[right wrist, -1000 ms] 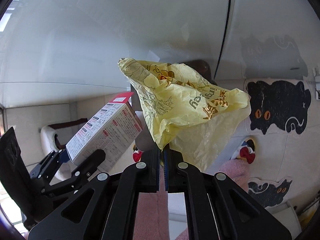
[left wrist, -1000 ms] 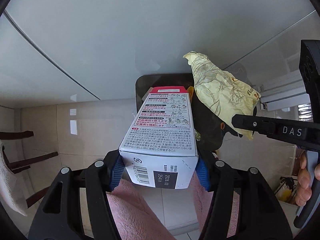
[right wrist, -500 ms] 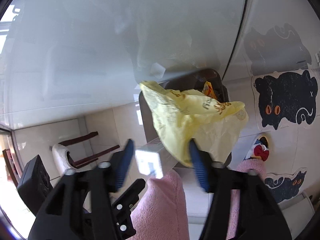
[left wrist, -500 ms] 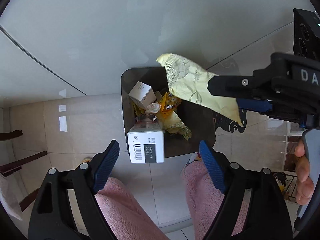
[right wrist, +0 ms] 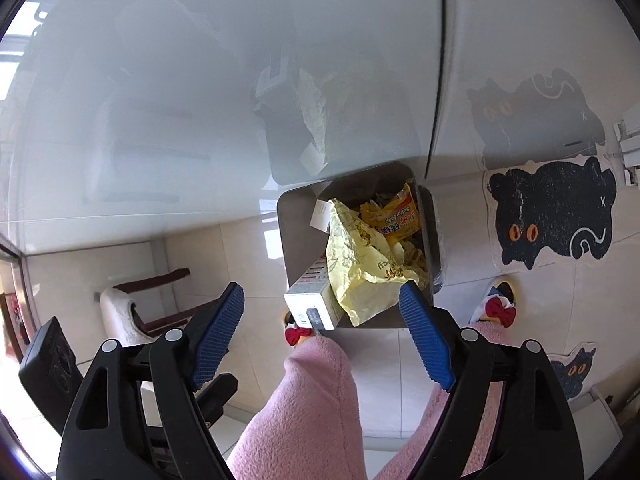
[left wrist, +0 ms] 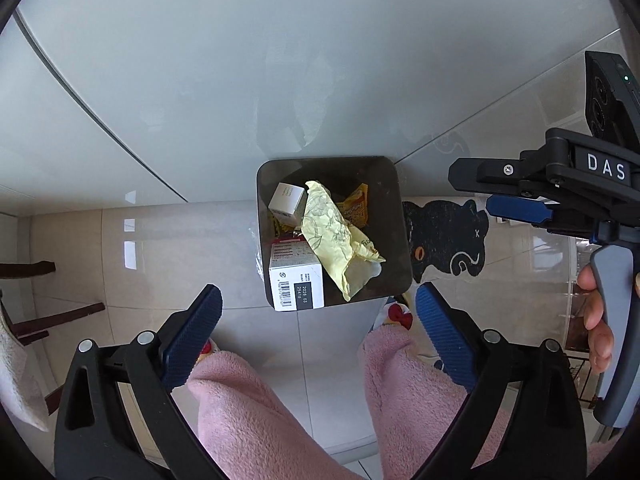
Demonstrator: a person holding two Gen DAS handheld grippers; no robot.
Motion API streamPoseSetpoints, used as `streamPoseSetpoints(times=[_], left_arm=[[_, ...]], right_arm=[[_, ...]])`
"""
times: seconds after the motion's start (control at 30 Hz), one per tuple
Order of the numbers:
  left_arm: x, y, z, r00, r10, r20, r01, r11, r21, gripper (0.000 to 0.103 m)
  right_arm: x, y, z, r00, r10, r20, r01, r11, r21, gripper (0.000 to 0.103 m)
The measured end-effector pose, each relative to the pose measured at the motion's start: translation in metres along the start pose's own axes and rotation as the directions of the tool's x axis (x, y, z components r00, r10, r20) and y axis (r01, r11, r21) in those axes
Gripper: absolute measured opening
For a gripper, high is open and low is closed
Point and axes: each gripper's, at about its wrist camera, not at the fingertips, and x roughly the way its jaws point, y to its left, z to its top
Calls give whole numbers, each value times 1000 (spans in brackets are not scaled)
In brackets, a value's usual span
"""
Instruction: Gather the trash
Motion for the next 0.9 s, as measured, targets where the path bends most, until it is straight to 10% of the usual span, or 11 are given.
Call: streamPoseSetpoints(times=[0.53,0.9], left_arm=[[-223,-46,27,955,-20,297,-3,997,76,95],[-339,-72,58,878,-3,478,-50,994,100,95]], right_arm=[[-213,46,-37,959,-38,282,89,981,-171,100],[-324,96,-37,820,-153,551,300,935,-187,100]])
